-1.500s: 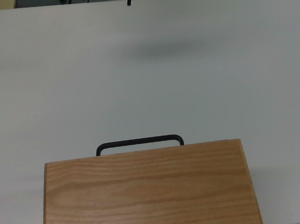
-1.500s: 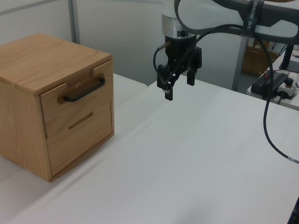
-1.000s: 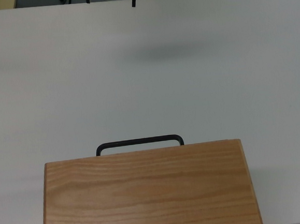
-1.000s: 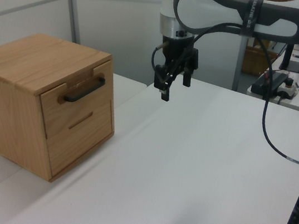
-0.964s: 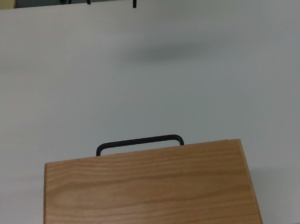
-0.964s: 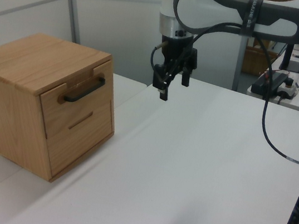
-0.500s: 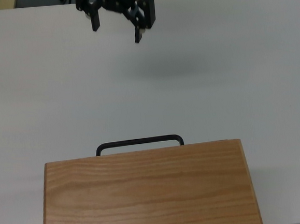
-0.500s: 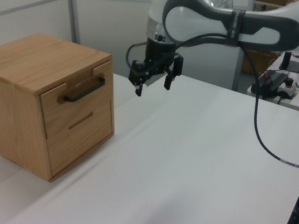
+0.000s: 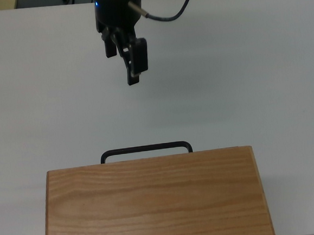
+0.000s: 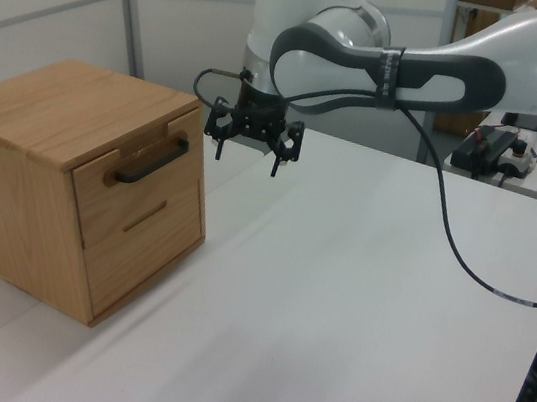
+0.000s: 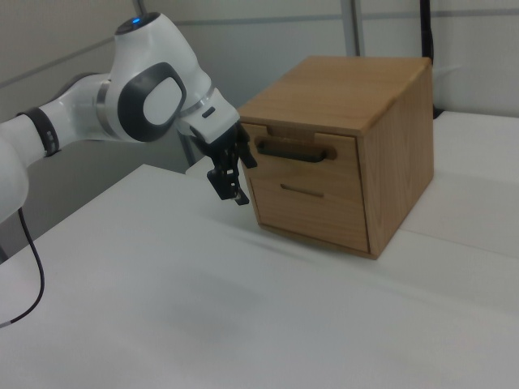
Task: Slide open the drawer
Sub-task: 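Move the open gripper toward the black handle of the upper drawer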
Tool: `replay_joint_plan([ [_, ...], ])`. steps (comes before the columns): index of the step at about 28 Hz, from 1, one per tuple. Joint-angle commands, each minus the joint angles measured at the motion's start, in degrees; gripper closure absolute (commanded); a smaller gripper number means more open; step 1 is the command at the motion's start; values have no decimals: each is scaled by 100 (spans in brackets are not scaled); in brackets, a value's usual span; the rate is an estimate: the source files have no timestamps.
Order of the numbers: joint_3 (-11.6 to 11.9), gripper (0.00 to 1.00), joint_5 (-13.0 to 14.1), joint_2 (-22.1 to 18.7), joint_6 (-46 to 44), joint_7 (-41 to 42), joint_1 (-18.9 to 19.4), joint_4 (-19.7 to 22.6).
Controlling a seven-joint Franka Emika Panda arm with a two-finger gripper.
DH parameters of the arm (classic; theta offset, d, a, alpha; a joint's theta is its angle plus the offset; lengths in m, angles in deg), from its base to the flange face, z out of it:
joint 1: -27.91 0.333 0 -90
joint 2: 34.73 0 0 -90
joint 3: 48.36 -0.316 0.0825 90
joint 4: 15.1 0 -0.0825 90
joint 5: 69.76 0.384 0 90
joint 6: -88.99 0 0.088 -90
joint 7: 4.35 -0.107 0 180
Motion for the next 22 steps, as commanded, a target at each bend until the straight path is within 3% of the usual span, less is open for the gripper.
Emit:
replay_joint_plan([
  [1, 28, 0, 60, 104, 319, -1028, 2, -56],
  [11, -51, 0, 69, 578, 1259, -1512, 81, -294],
  [20, -192, 0, -352, 1299, 1822, -1899, 81, -1032],
  [22, -192, 4, -431, 1448, 1971, -1899, 81, -1137],
])
